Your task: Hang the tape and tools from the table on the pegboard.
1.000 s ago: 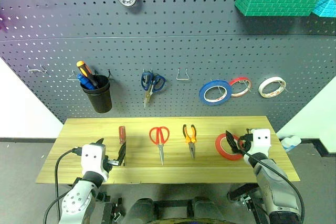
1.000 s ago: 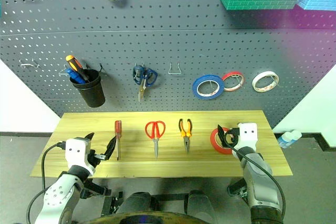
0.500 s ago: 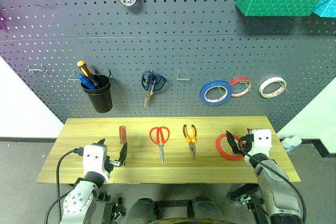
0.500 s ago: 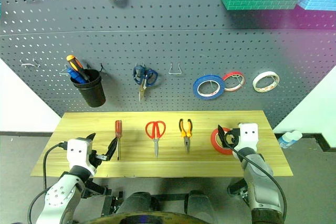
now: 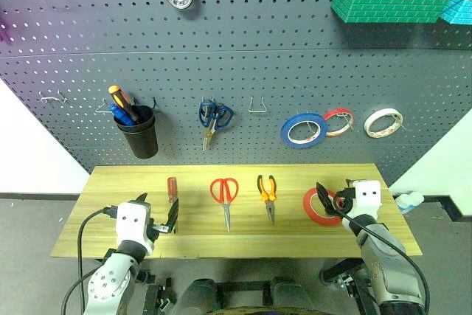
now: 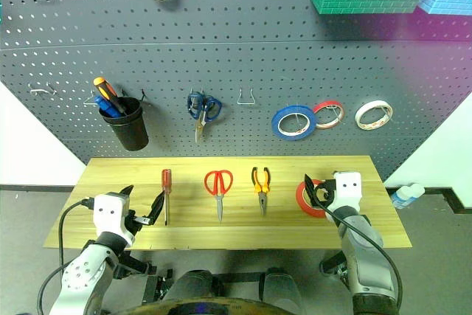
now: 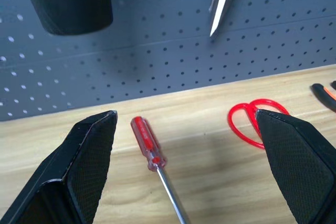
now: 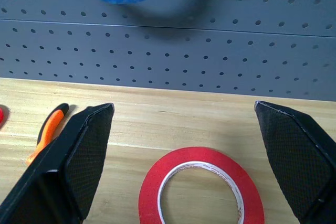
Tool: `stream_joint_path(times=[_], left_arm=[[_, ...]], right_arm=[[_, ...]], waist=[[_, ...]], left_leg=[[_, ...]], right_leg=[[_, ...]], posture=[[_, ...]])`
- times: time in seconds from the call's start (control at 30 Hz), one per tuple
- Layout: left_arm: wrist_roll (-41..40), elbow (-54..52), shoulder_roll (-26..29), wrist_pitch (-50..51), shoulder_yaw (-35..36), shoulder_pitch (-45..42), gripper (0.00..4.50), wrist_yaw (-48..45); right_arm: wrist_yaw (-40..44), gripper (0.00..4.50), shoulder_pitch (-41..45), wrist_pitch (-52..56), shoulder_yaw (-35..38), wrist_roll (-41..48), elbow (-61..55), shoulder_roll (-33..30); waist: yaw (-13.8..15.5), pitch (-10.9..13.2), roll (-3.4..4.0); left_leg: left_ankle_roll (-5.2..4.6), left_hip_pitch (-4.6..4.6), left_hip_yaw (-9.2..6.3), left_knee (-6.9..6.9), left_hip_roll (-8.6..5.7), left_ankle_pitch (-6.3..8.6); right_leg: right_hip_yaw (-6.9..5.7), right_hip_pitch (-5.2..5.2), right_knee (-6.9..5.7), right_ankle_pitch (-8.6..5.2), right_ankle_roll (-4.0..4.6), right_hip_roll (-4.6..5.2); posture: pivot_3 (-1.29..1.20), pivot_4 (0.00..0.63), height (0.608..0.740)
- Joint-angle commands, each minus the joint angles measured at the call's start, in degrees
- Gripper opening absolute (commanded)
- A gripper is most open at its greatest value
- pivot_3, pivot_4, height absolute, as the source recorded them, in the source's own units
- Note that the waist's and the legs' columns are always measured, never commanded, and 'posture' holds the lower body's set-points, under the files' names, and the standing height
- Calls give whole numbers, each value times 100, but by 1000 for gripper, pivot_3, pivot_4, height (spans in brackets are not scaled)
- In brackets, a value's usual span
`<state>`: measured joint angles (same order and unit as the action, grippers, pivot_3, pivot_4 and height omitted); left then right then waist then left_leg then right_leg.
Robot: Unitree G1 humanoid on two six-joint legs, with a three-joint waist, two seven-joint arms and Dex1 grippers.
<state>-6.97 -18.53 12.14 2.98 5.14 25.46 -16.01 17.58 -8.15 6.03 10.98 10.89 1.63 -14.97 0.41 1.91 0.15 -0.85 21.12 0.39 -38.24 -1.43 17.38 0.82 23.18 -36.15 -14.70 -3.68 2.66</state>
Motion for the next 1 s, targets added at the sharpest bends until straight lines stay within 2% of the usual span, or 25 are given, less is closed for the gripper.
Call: stream_joint_path(times=[0.03,0.2,0.4,0.6,0.83,1.0], left_arm=[[194,-430,39,-101,-171,-2,4425,33],[357,-666,-38,74,-781,12,4425,-43],[998,-345,-526,87,-2591,107,4425,86],[1121,325,-975,-126,-3698,263,4425,227],[1575,179,-1024,-297,-4228,268,4425,494],[1436,-66,-1164,-246,-4568,369,4425,494]], right_arm=[[-13,4500,6,29,42,58,-381,-32],[0,4500,-9,48,41,52,-420,-35],[5,4500,25,65,22,44,-419,-30],[0,4500,34,60,15,41,-416,-19],[11,4500,49,58,-12,45,-407,-3],[3,4500,58,67,-36,27,-433,0]], waist=[[-2,0,0],[0,0,1],[2,-1,1],[-29,6,4],[-125,18,23],[-141,19,24]], left_leg=[[0,0,0,0,0,0],[0,0,2,0,0,0],[0,-4,14,-1,-1,0],[-1,-13,19,2,3,0],[0,-71,18,3,4,2],[0,-67,19,5,4,3]], right_leg=[[0,0,0,0,0,0],[2,-1,0,0,0,0],[10,-4,1,0,-2,-1],[16,-3,-2,-17,-27,-12],[17,-51,2,-21,-30,-8],[22,-51,5,-22,-33,-3]], posture=[[-27,0,736],[-27,0,736],[-27,0,736],[-31,0,736],[-32,0,736],[-32,0,736]])
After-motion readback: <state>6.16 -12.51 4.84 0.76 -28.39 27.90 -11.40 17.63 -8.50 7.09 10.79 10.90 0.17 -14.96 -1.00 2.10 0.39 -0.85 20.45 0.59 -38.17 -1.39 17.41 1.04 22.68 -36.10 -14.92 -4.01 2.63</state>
